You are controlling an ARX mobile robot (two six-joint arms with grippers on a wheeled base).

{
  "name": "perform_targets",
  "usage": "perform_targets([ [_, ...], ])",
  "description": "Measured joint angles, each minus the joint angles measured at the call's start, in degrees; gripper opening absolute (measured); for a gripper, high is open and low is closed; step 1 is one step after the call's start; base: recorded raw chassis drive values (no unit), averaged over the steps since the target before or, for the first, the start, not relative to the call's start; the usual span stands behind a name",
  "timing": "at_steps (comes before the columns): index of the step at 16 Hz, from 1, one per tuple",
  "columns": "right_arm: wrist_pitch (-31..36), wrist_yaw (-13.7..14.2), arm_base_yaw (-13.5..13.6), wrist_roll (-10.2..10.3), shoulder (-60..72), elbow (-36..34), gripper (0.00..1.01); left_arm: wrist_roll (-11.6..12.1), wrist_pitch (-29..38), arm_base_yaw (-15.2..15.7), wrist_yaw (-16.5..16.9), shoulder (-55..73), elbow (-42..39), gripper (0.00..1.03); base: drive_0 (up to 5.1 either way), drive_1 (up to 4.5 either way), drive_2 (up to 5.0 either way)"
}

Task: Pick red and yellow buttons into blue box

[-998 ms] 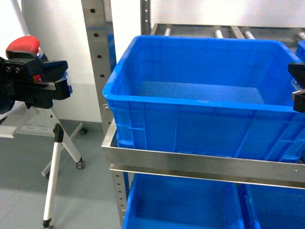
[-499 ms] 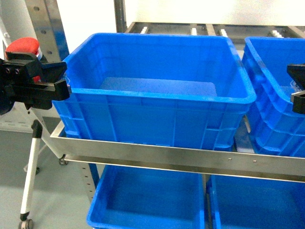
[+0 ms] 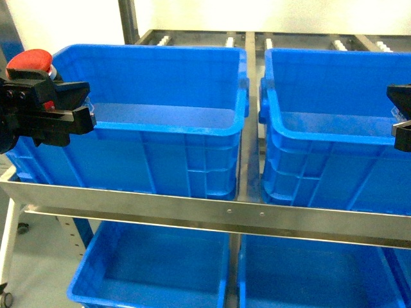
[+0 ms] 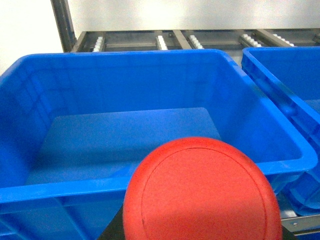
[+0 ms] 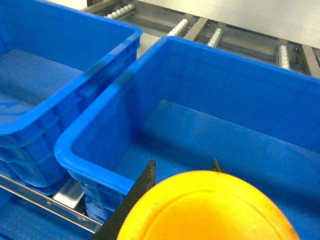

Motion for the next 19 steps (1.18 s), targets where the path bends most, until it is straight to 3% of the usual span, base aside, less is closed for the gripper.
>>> perform_targets([
  [19,-0.1,0.2,0.0,0.0,0.0,0.0,0.28,0.0,-0.1,0.2,0.0,0.0,0.0,0.24,4.5,-3.39,-1.3],
])
